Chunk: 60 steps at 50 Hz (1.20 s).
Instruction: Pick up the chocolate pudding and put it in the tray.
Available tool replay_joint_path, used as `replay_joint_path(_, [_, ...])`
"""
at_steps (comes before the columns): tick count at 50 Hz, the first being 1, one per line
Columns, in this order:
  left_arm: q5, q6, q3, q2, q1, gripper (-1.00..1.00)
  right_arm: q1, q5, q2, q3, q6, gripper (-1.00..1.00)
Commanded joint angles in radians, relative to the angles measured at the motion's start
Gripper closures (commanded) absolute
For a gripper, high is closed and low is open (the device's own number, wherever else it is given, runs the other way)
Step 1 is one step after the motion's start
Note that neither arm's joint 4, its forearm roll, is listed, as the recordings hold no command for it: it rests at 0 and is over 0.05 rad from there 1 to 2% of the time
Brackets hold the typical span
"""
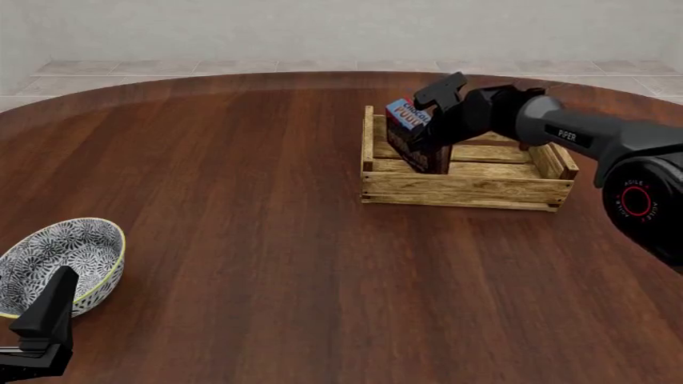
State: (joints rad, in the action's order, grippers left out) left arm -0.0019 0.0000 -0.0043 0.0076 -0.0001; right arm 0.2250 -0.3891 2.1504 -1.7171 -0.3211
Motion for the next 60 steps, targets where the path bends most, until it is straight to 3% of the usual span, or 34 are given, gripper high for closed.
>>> replay_joint_path(1, [0.000, 0.000, 0.000, 0.000, 0.000, -1.00, 0.001, 0.007, 0.002, 0.002, 0.024, 1.00])
replay_joint_path(59, [0.000, 0.000, 0.000, 0.000, 0.000, -1.00, -0.005, 0.033, 0.026, 0.009, 0.035, 1.00])
replay_joint_path(60, [0.000, 0.000, 0.000, 0.000, 0.000, -1.00, -0.014, 0.029, 0.032, -0.002, 0.033, -1.00])
